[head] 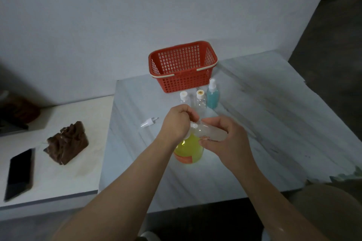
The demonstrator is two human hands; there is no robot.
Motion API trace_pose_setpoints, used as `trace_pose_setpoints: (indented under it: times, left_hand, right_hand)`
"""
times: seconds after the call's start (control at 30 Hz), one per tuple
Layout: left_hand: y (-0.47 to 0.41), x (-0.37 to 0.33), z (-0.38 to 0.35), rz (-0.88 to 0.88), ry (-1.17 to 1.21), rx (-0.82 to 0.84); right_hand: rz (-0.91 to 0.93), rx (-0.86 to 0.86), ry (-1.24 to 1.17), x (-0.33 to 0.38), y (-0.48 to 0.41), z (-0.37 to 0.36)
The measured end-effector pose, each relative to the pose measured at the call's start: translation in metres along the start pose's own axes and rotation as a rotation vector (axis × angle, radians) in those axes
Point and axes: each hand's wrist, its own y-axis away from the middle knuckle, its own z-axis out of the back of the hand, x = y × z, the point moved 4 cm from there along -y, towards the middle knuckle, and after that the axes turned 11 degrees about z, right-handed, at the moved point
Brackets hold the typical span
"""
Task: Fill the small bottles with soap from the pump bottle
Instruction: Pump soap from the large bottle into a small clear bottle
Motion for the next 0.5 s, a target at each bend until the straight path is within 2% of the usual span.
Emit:
trace_pose_setpoints:
  times: [0.5]
  left_hand:
    - [0.01,-0.013,0.005,0.003,0.048,-0.04]
  right_hand:
    - [0.014,-0.008,0.01,0.014,0.002,0.004]
